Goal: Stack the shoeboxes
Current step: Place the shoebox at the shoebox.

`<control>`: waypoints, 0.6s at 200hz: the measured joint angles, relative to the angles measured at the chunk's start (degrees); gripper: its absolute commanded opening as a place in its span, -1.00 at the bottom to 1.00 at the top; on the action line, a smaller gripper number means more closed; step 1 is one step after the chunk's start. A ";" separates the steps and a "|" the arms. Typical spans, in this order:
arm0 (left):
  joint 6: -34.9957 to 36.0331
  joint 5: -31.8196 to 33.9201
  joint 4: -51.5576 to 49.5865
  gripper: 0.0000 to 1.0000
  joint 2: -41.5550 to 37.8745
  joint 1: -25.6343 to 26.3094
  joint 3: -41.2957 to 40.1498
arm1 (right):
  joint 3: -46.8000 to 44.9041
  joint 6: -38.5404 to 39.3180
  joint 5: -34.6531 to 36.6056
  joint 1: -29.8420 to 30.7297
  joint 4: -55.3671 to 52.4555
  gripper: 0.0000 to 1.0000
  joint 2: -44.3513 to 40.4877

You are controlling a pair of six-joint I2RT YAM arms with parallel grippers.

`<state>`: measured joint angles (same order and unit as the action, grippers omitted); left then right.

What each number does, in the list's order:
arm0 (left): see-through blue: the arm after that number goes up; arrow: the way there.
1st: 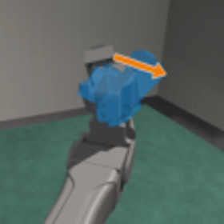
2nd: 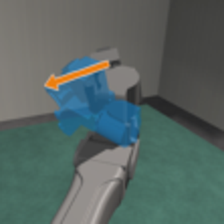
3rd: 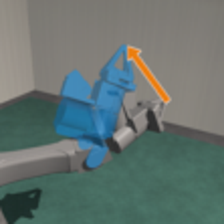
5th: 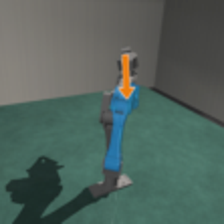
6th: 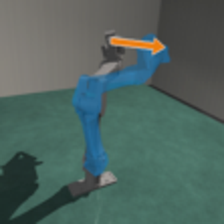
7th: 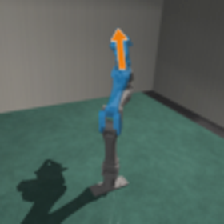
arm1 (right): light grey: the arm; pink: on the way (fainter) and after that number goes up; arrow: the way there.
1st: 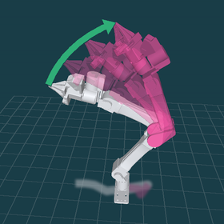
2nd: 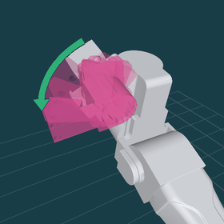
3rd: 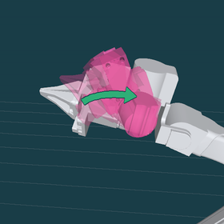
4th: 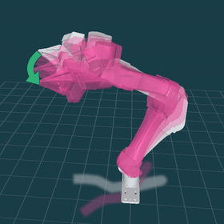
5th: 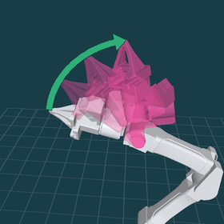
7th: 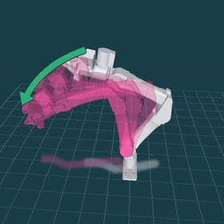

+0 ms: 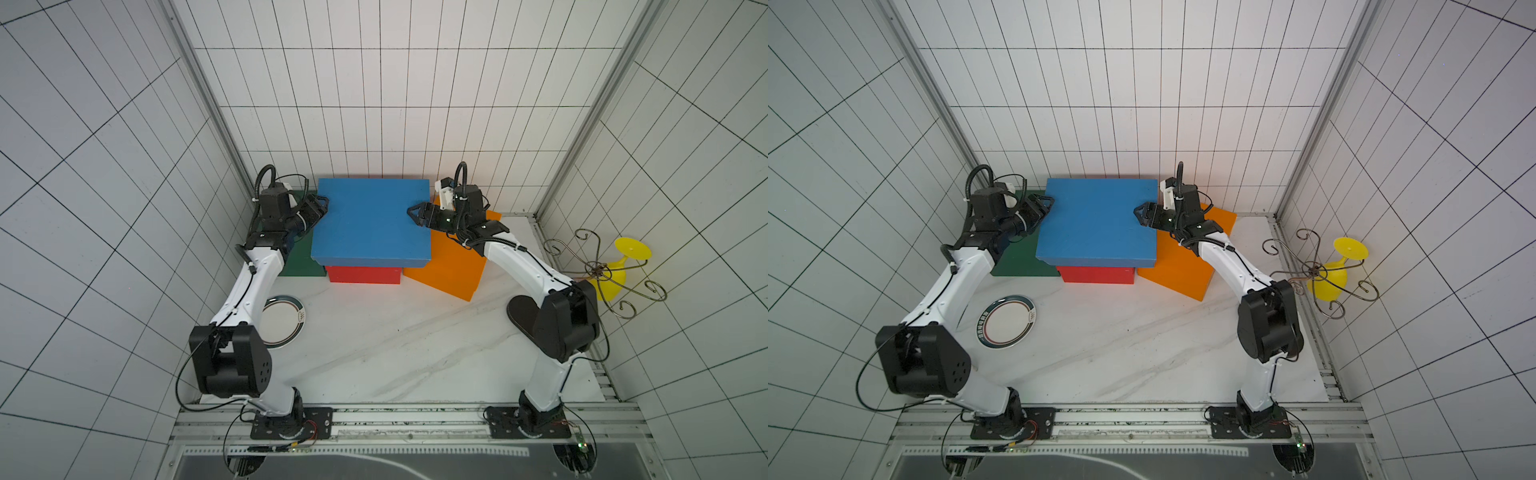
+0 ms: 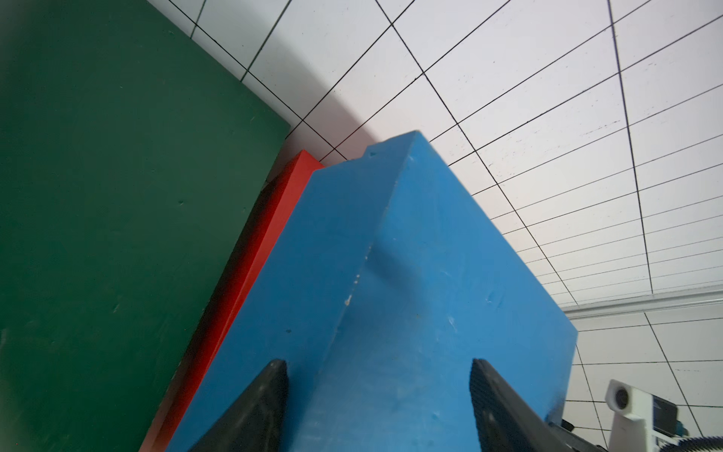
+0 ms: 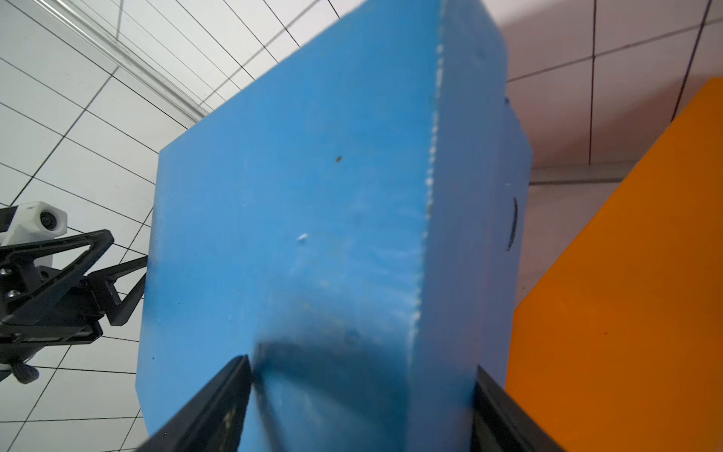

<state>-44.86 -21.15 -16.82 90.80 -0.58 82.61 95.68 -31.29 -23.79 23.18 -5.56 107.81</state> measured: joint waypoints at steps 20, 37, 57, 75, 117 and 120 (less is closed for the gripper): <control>-0.94 -1.42 1.22 0.66 2.75 -0.31 1.31 | 1.95 -0.68 -1.38 -1.01 0.20 0.78 3.43; -1.97 -3.21 2.71 0.70 4.13 -0.83 1.62 | 3.23 -1.18 -2.78 -1.79 0.26 0.92 5.33; -3.28 -5.97 3.45 0.70 4.92 -1.90 1.66 | 4.22 -1.14 -3.78 -2.43 0.24 0.98 6.03; -4.68 -8.66 4.79 0.70 4.83 -3.50 1.25 | 4.70 -0.83 -4.11 -3.21 0.33 0.98 5.97; -5.53 -11.06 5.05 0.45 -0.37 -9.25 -2.78 | 4.57 0.59 -2.89 -5.81 0.26 0.92 2.49; -5.25 -11.08 4.81 0.43 -0.83 -9.46 -2.91 | 4.57 0.74 -2.56 -6.05 0.07 0.92 1.97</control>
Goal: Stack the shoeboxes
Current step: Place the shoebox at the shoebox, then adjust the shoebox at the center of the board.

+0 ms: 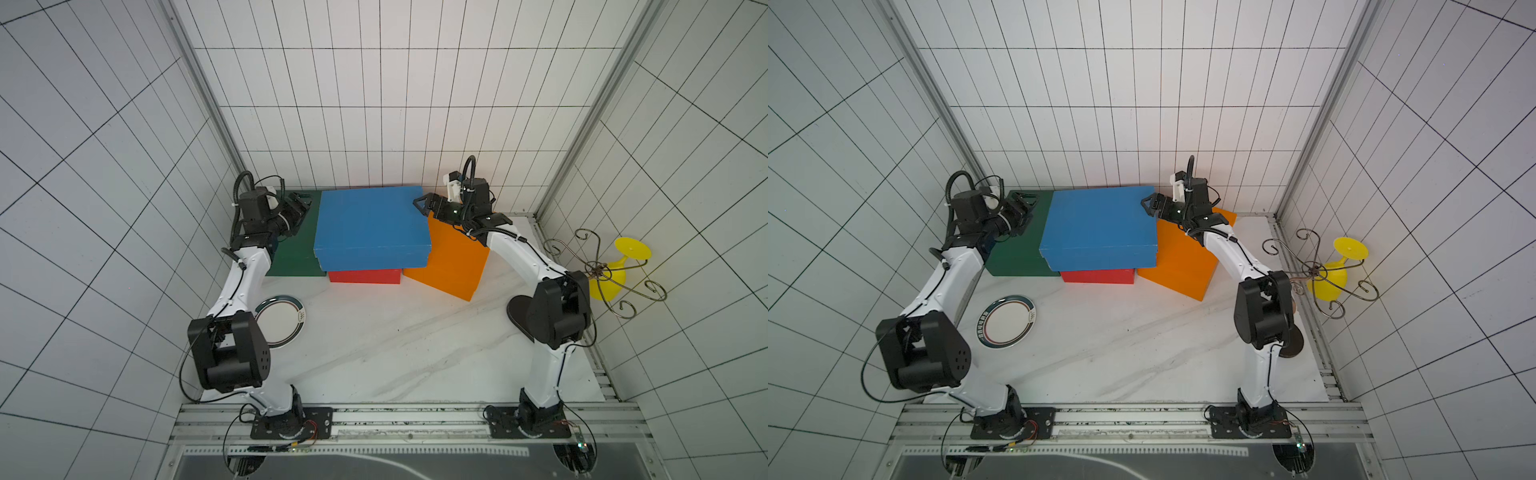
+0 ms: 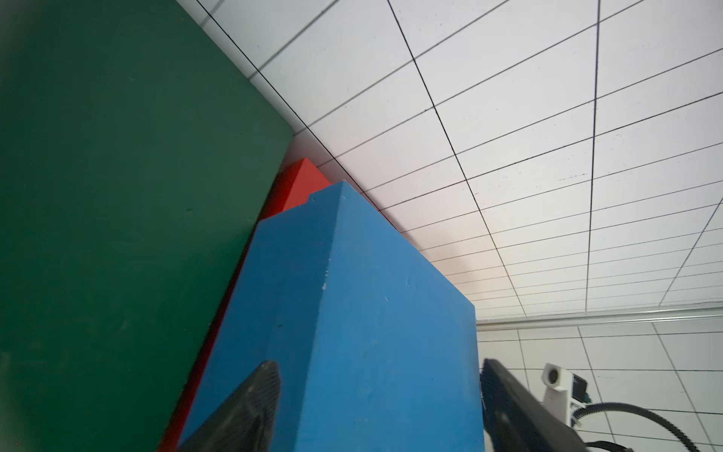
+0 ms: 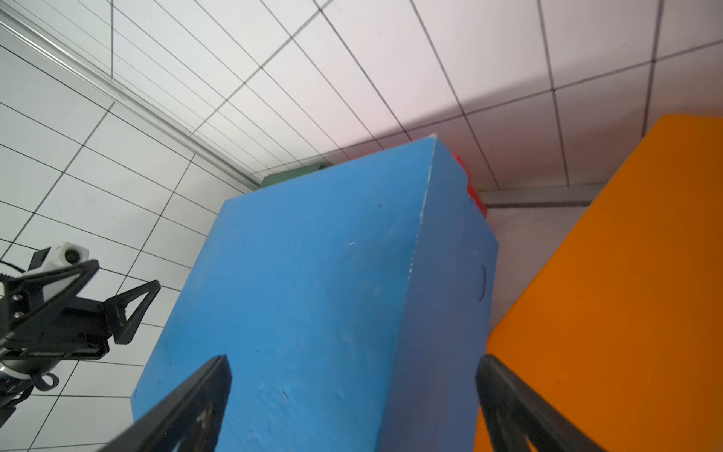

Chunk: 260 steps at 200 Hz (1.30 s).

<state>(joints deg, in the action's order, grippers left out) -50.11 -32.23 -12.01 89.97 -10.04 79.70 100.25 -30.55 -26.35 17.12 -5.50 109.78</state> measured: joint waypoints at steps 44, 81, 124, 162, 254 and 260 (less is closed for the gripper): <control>1.90 0.90 -4.28 -0.02 -14.03 0.76 -5.68 | -11.15 4.07 6.54 -1.36 2.25 0.24 -16.98; 5.81 4.70 -11.54 -0.46 -23.89 5.90 -10.03 | -23.34 7.82 10.54 -1.22 2.93 -0.82 -27.36; 9.07 8.87 -17.64 -0.51 -30.16 14.34 -15.82 | -32.26 10.86 14.23 -1.22 0.92 -1.00 -32.96; 9.66 11.28 -19.80 -0.59 -31.58 16.04 -22.23 | -33.03 11.78 13.53 -1.22 0.42 -1.00 -32.74; 10.99 14.60 -19.47 -0.60 -23.93 16.04 -23.52 | -33.00 11.93 13.75 3.80 1.16 -1.00 -22.75; 11.17 14.67 -19.45 -0.60 -23.02 16.04 -23.21 | -33.00 11.98 13.73 4.15 1.33 -1.00 -22.08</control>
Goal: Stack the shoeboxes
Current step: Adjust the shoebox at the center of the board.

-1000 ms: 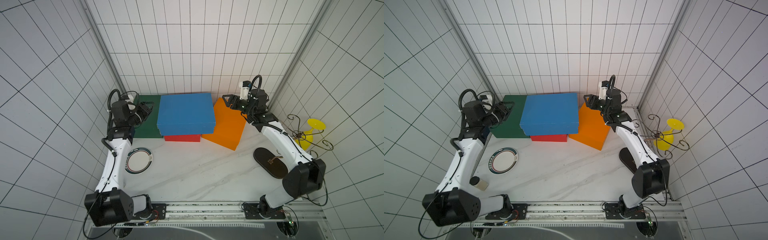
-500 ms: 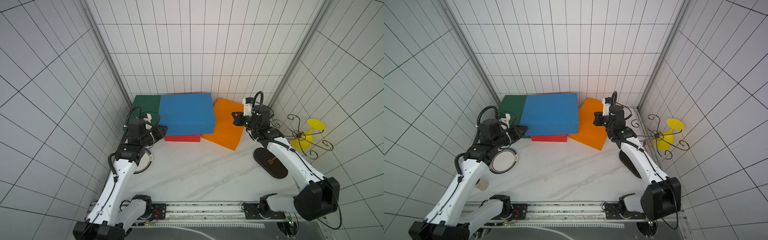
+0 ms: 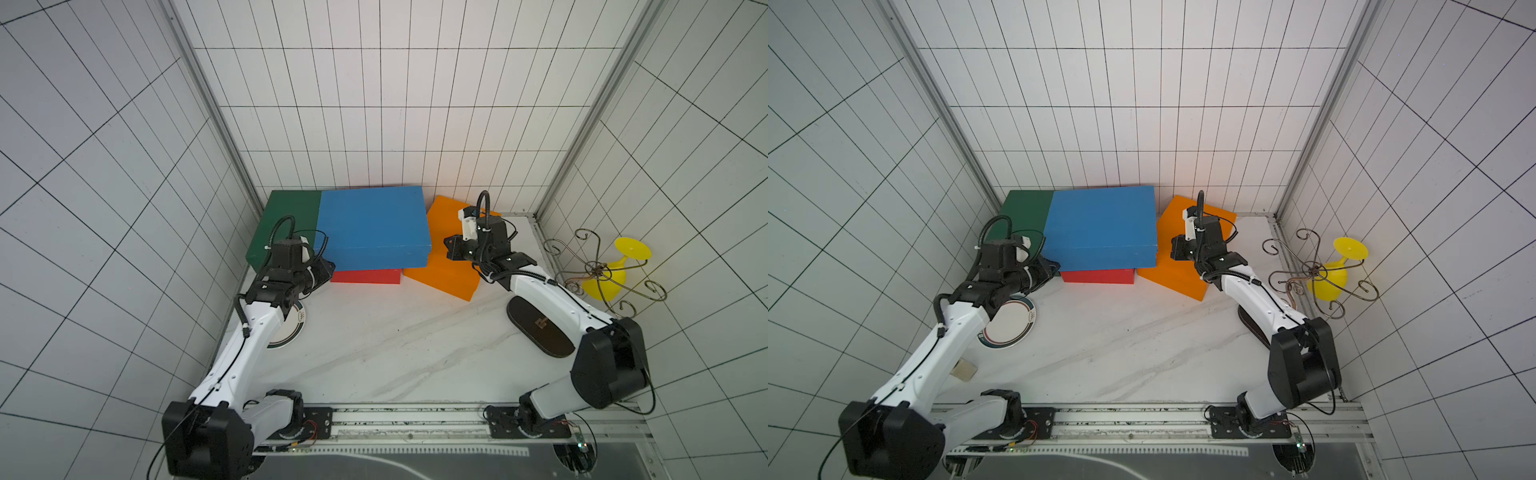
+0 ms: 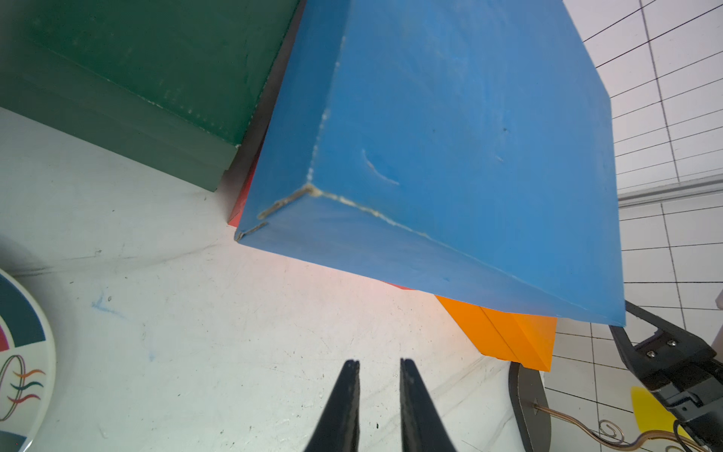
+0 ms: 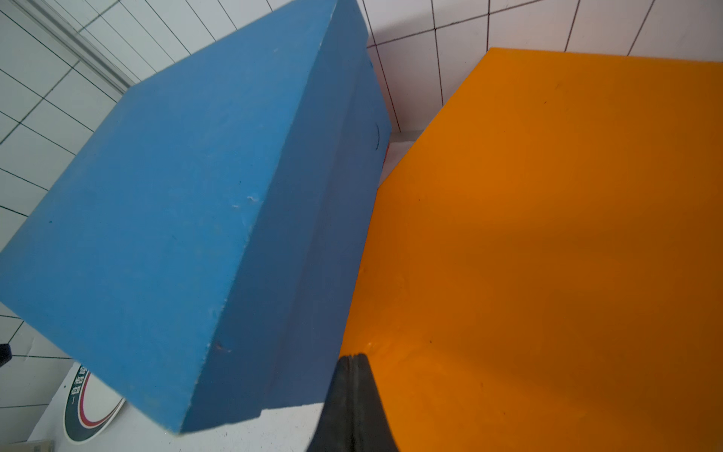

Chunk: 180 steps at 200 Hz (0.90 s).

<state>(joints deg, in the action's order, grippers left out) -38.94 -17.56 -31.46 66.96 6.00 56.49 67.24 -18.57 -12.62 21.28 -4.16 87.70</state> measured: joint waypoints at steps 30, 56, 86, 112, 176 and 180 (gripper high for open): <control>0.87 0.52 0.44 -0.60 3.06 -0.28 1.38 | 0.11 0.22 -0.17 1.38 0.63 -1.00 2.86; 1.73 0.09 0.85 -0.60 5.03 -2.43 2.32 | 0.11 0.61 0.85 3.23 0.66 -1.00 3.56; 1.97 -1.11 1.53 -0.60 6.88 -6.75 3.61 | 0.11 1.05 2.40 7.41 1.18 -1.00 3.56; 2.25 -1.66 2.56 -0.60 8.50 -9.25 5.60 | 0.11 1.03 3.10 11.06 1.53 -1.00 3.56; 2.29 -1.97 5.88 -0.59 12.52 -11.72 8.55 | 0.11 1.05 2.69 16.41 2.19 -1.00 3.08; 2.25 -1.95 6.08 -0.59 12.74 -11.76 8.55 | 0.11 1.18 2.71 16.35 2.25 -1.00 2.99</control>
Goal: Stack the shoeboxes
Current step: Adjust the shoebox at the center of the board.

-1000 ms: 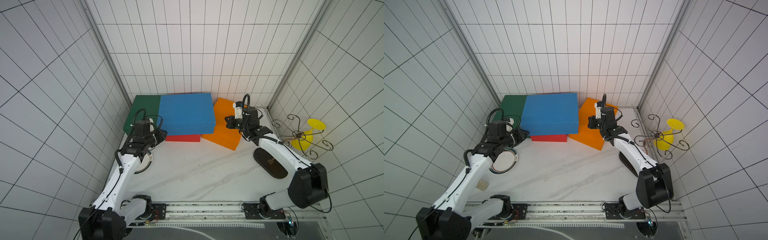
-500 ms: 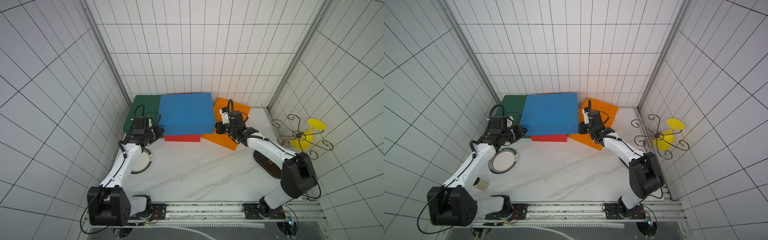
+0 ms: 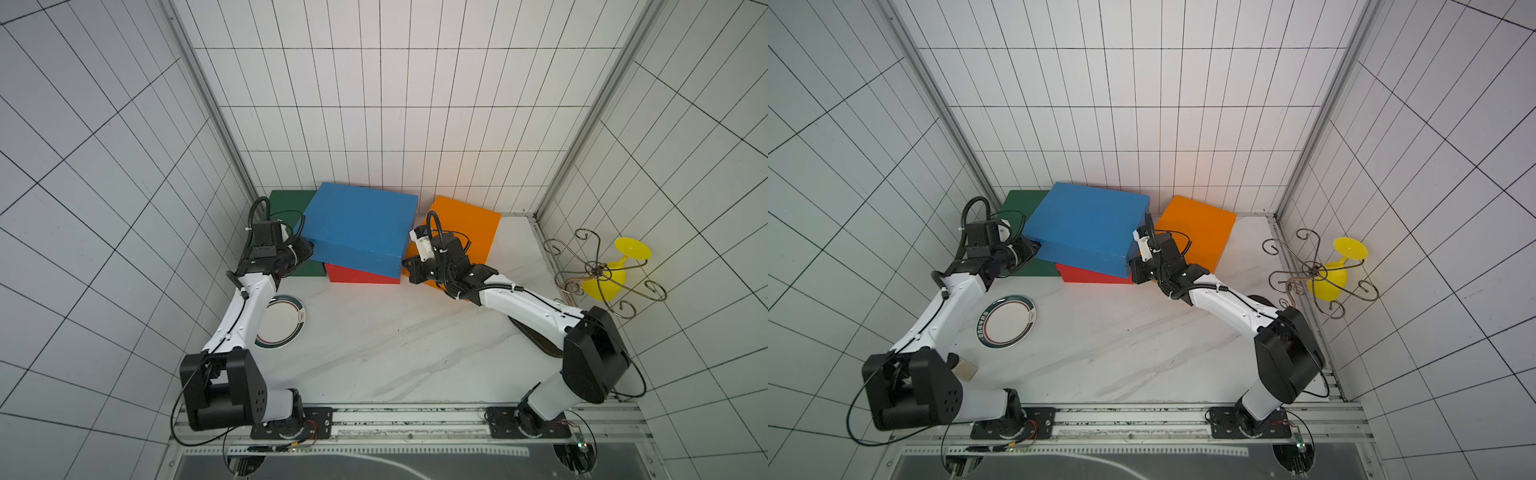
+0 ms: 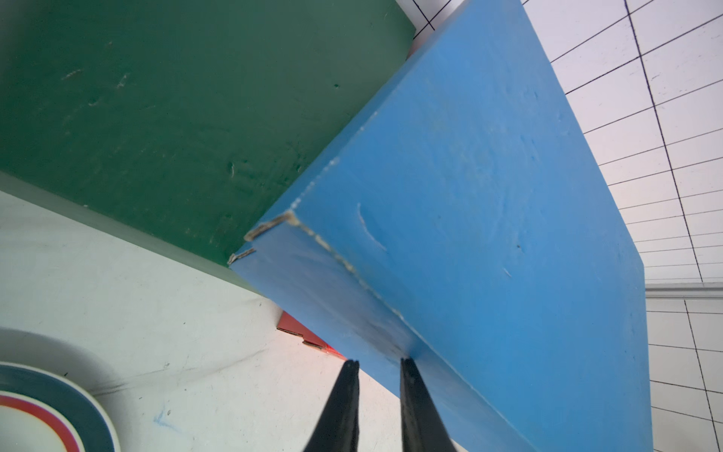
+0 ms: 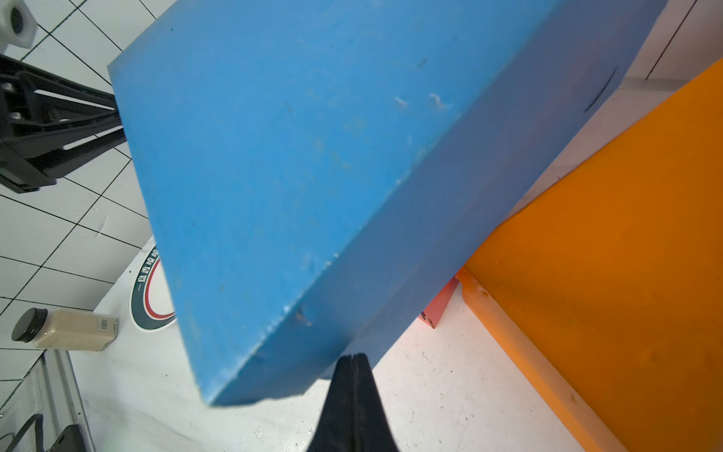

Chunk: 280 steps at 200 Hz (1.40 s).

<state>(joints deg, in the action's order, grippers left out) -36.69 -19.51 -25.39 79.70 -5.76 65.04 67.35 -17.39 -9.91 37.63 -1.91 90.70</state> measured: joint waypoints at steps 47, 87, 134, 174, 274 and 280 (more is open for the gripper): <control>-1.09 0.68 1.97 -0.59 2.34 -0.09 0.87 | 0.07 0.92 1.25 -5.16 0.92 -1.00 -2.43; -2.21 1.27 5.22 -0.59 6.62 -0.09 3.06 | 3.28 0.96 3.39 -15.17 3.91 -1.00 -0.66; -4.13 1.51 8.46 -0.59 12.57 -0.09 7.41 | 15.82 0.98 -0.33 -20.04 5.11 -1.00 10.75; -5.22 1.42 11.47 -0.58 18.34 -0.09 12.41 | 23.85 2.38 -1.86 -20.37 4.55 -1.00 17.86; -6.67 -0.63 14.05 -0.21 33.55 -0.09 29.53 | 34.10 4.96 2.80 -21.46 3.28 -1.00 25.40; -6.82 -0.72 13.97 -0.02 34.60 -0.09 31.08 | 34.62 5.03 2.97 -21.55 3.21 -1.00 25.83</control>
<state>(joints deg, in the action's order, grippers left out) -43.51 -20.23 -11.42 114.30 -5.85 96.12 101.97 -12.36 -6.94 16.08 1.30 116.53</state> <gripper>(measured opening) 0.338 0.049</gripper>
